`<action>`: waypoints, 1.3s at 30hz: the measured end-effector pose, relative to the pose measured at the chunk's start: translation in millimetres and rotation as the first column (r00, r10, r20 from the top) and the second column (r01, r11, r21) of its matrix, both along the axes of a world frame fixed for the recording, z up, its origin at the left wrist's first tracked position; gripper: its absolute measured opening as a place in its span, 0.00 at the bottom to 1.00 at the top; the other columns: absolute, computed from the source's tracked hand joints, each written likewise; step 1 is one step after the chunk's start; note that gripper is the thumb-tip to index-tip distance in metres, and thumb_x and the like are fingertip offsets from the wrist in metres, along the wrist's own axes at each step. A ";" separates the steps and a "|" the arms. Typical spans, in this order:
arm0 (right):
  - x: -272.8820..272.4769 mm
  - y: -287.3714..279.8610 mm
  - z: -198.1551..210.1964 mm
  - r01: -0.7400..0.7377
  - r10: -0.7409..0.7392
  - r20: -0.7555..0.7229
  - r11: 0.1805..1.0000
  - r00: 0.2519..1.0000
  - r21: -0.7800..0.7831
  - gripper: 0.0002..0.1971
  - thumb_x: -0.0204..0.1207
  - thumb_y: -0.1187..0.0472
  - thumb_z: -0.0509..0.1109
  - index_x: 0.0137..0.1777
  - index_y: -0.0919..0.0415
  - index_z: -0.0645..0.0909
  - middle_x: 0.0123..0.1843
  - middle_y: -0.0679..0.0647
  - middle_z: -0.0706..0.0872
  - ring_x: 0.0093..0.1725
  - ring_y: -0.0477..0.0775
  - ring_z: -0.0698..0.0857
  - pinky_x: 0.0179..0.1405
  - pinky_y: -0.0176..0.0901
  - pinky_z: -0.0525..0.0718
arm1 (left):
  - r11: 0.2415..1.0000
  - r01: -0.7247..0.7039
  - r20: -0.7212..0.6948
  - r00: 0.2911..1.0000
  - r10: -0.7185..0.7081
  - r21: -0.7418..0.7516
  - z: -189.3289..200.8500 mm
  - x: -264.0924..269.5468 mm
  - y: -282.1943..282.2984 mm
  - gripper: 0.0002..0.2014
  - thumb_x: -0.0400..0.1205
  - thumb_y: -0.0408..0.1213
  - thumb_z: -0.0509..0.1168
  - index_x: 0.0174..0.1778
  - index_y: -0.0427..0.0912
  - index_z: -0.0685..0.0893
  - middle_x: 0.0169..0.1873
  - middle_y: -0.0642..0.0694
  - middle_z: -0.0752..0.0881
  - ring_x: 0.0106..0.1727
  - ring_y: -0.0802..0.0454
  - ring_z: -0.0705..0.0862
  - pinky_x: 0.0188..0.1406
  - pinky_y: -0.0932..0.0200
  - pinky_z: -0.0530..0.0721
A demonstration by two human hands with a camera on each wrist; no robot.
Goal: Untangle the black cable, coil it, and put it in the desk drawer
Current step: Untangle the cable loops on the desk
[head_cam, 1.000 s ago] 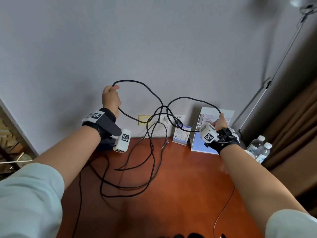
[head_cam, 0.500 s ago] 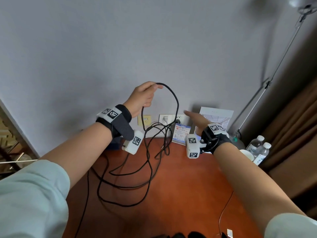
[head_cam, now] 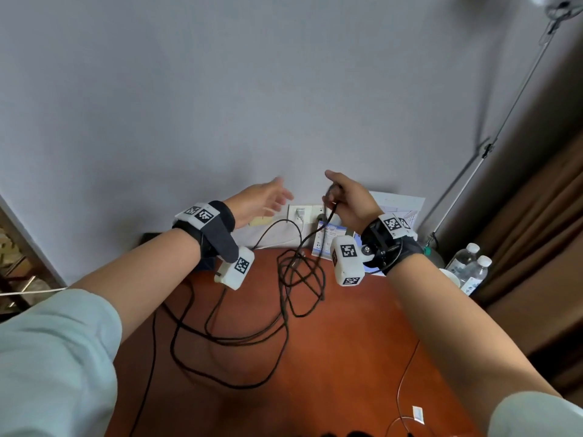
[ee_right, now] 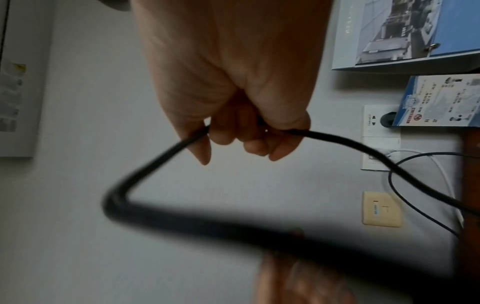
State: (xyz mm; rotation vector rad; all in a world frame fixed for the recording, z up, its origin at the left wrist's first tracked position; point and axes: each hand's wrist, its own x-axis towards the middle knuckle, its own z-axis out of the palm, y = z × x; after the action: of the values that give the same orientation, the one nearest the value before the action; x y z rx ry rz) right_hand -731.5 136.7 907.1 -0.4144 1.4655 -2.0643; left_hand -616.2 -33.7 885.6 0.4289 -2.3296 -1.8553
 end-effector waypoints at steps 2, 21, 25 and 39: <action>-1.9 2.6 -3.6 0.024 -0.018 0.082 0.997 0.997 -0.077 0.16 0.78 0.68 0.68 0.27 0.60 0.74 0.19 0.51 0.64 0.22 0.49 0.67 0.38 0.39 0.73 | 0.998 -0.052 0.213 0.975 0.059 -0.037 -25.9 -1.9 -7.3 0.18 0.86 0.53 0.56 0.58 0.42 0.79 0.56 0.43 0.79 0.48 0.53 0.80 0.54 0.56 0.78; -33.8 37.0 -59.9 0.138 0.002 -0.423 0.944 0.906 0.300 0.18 0.80 0.63 0.67 0.30 0.71 0.72 0.34 0.73 0.81 0.36 0.62 0.84 0.45 0.56 0.79 | 0.956 -0.132 0.175 0.981 0.087 0.262 -110.9 -11.9 28.3 0.06 0.87 0.31 0.59 0.56 0.38 0.79 0.34 0.47 0.79 0.31 0.54 0.80 0.34 0.62 0.85; -32.6 51.0 -92.0 0.126 0.437 -0.604 0.733 0.667 0.668 0.19 0.75 0.60 0.75 0.24 0.57 0.75 0.34 0.63 0.81 0.41 0.61 0.85 0.50 0.60 0.81 | 0.987 -0.117 0.115 0.988 0.104 0.111 -100.6 -7.7 21.0 0.05 0.87 0.33 0.57 0.52 0.41 0.78 0.31 0.49 0.69 0.28 0.55 0.66 0.26 0.63 0.68; 44.6 -12.2 -107.5 0.209 0.408 -0.675 0.741 0.615 0.638 0.17 0.81 0.51 0.67 0.56 0.66 0.81 0.49 0.58 0.86 0.48 0.54 0.82 0.46 0.44 0.75 | 0.912 -0.216 -0.013 0.974 0.225 -0.349 -69.3 24.2 26.8 0.14 0.83 0.43 0.64 0.62 0.43 0.84 0.54 0.48 0.86 0.53 0.51 0.82 0.55 0.53 0.77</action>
State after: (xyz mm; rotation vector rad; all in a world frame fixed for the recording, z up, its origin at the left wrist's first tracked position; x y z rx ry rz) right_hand -686.9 124.5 799.7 -1.1701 2.4868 -1.0600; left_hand -592.0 -6.9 816.3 0.6406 -2.4406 -1.3089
